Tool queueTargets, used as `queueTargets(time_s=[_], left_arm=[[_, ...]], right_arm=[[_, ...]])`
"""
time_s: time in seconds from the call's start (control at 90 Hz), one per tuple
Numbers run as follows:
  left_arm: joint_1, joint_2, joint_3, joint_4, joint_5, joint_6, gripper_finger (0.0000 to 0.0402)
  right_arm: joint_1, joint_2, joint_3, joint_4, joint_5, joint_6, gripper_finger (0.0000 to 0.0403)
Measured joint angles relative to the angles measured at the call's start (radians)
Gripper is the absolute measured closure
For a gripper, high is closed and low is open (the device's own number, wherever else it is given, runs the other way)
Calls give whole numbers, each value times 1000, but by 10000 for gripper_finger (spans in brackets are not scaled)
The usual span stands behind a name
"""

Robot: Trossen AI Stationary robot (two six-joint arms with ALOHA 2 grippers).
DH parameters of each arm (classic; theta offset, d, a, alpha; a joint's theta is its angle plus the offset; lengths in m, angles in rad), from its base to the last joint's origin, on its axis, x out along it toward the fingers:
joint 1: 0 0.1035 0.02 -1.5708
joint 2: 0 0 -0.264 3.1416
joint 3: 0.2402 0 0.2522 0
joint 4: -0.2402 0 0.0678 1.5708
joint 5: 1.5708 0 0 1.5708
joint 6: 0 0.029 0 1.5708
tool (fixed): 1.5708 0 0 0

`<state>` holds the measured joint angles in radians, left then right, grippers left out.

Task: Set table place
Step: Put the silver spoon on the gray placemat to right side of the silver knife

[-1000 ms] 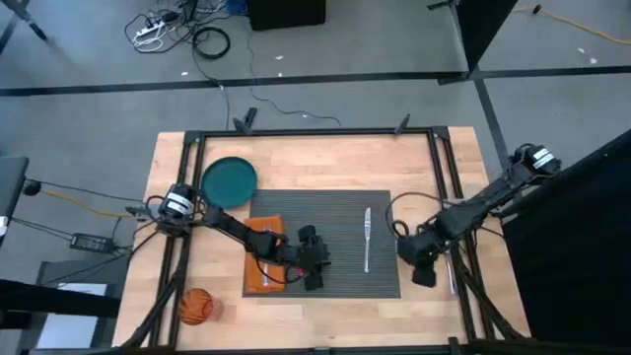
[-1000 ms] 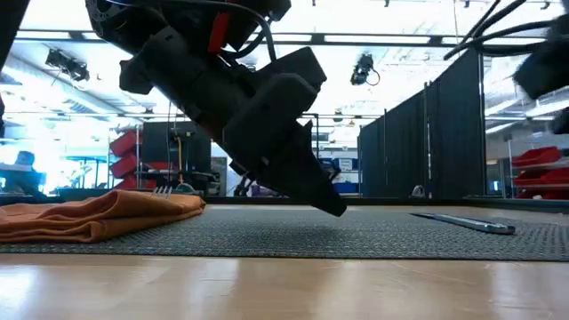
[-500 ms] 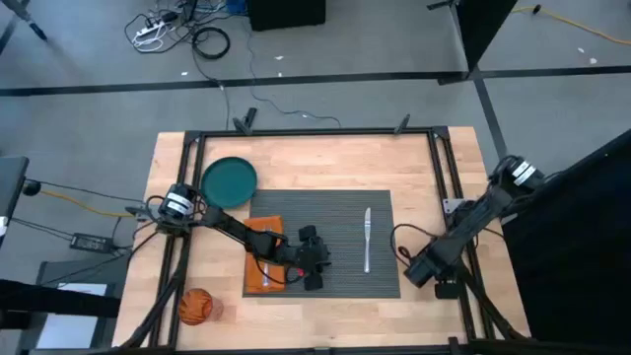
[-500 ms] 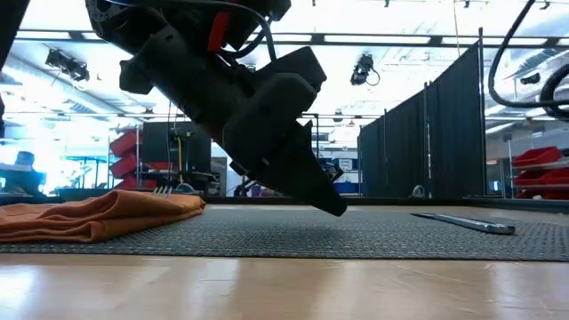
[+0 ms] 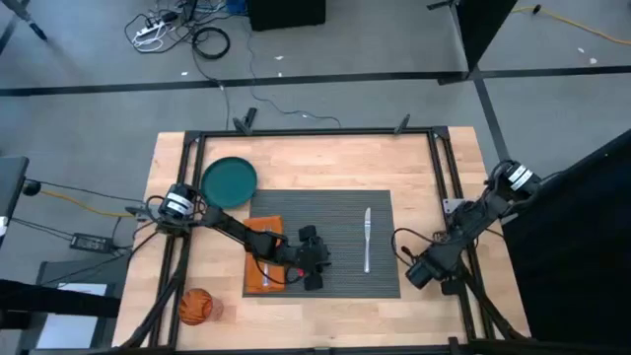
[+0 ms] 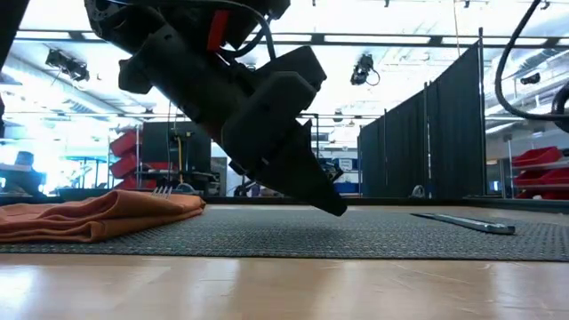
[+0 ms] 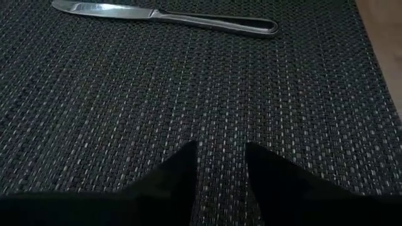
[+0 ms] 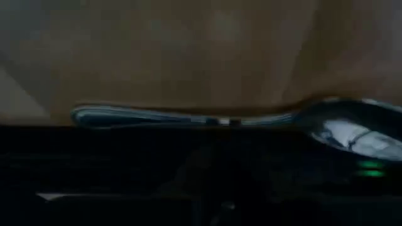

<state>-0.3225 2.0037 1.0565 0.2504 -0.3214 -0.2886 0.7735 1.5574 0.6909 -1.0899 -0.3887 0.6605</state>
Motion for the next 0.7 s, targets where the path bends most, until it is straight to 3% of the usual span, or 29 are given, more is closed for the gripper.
queueTargets(time_s=[0.389, 0.7], left_arm=[[-1, 0, 0, 0, 12, -3, 280], [-1, 0, 0, 0, 12, -4, 280]], right_arm=[[17, 25, -15, 114, 72, 68, 383], [-3, 26, 92, 120, 290, 83, 383]])
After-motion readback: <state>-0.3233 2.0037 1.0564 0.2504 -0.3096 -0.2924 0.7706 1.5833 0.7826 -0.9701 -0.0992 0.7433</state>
